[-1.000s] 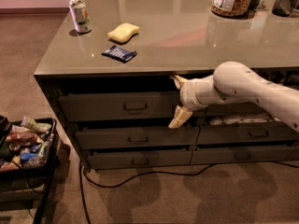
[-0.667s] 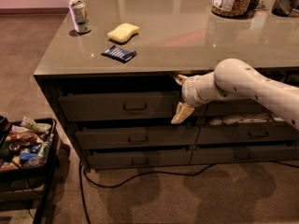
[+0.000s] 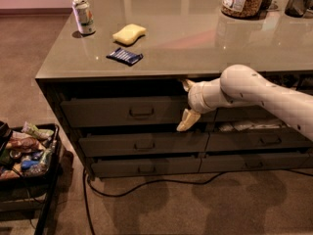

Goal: Open top drawer

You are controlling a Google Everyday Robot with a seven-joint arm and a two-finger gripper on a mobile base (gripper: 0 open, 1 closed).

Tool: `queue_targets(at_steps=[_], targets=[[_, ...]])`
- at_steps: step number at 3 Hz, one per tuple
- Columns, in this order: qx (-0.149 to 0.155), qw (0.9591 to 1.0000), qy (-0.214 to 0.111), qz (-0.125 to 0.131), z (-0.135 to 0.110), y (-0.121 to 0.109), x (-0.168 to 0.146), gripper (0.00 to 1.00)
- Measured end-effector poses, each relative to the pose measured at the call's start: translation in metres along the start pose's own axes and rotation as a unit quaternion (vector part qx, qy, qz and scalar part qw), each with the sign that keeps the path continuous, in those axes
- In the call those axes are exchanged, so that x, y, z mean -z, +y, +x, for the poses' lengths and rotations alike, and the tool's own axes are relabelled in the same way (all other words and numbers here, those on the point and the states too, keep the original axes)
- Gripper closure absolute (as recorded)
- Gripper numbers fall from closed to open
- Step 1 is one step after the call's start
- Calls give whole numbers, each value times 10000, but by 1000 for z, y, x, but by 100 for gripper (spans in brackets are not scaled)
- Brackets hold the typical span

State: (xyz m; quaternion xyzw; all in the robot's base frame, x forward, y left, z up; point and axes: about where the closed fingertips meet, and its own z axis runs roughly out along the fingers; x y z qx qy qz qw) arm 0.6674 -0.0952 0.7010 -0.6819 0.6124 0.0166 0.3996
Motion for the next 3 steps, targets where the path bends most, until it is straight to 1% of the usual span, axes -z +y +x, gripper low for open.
queue_targets(at_steps=[1,2,3], targets=[[-147,9999,5,20,9,4,-8,0],[-543,9985,-79,-70,6,48,-12,0],[-544,9985,-85,-65,6,48,-12,0]])
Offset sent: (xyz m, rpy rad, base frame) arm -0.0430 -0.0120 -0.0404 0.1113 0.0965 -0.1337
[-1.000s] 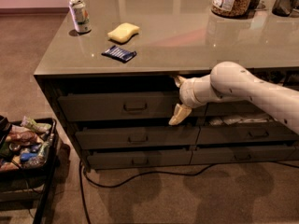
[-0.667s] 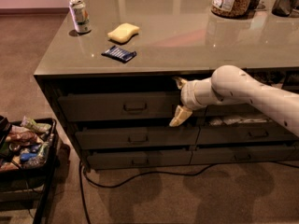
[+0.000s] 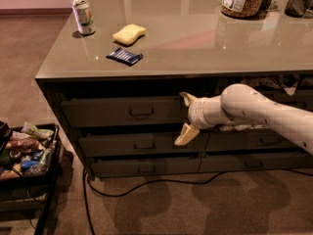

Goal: Open top drawer

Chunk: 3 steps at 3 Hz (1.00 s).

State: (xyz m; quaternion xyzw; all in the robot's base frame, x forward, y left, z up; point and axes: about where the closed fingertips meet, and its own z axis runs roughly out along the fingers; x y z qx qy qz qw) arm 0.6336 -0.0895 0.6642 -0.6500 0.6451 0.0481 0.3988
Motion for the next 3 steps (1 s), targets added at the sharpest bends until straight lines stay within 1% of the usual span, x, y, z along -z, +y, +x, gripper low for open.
queue_targets(at_steps=[1,2,3], targets=[[98,9999,-70,120,4,-11,-3,0],[279,9994,-147,125,-2,-25,-13,0],[159,9994,-303,-48,4,-34,-39,0]])
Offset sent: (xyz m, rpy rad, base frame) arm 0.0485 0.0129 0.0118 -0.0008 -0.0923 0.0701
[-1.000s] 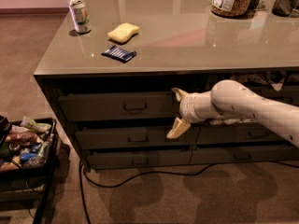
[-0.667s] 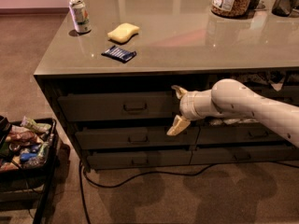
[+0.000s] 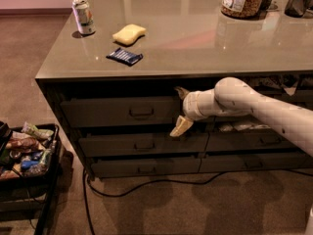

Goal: Open top drawer

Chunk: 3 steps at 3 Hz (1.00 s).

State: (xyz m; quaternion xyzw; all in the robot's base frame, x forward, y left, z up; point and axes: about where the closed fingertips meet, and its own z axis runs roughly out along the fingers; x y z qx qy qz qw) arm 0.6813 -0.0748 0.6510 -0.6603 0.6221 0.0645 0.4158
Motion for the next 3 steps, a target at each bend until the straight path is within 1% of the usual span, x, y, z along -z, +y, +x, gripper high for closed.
queue_targets(at_steps=[1,2,3], targets=[[0,10000,0,0,0,0,0,0],[-104,9993,364,-63,21,-15,-6,0],[-104,9993,363,-64,20,-15,-6,0]])
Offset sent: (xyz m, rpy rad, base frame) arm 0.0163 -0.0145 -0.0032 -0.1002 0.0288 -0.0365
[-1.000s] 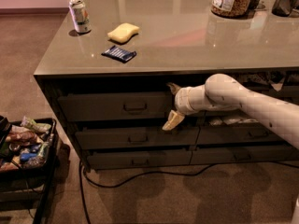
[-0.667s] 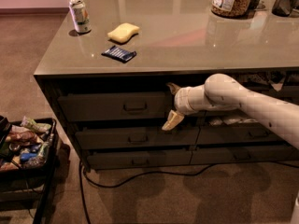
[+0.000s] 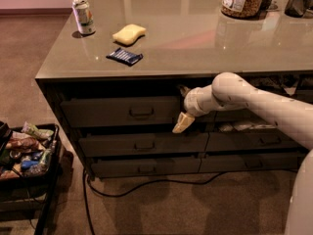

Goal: Open top drawer

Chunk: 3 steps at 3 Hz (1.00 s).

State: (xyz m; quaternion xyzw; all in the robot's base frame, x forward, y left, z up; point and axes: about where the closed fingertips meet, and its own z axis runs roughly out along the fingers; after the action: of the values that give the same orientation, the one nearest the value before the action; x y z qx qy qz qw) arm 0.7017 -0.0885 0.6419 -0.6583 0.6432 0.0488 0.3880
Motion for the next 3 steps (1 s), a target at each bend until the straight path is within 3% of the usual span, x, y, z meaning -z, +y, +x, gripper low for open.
queue_targets(at_steps=[2,3], targets=[[0,10000,0,-2,0,0,0,29],[34,10000,28,-68,-3,2,-2,28]])
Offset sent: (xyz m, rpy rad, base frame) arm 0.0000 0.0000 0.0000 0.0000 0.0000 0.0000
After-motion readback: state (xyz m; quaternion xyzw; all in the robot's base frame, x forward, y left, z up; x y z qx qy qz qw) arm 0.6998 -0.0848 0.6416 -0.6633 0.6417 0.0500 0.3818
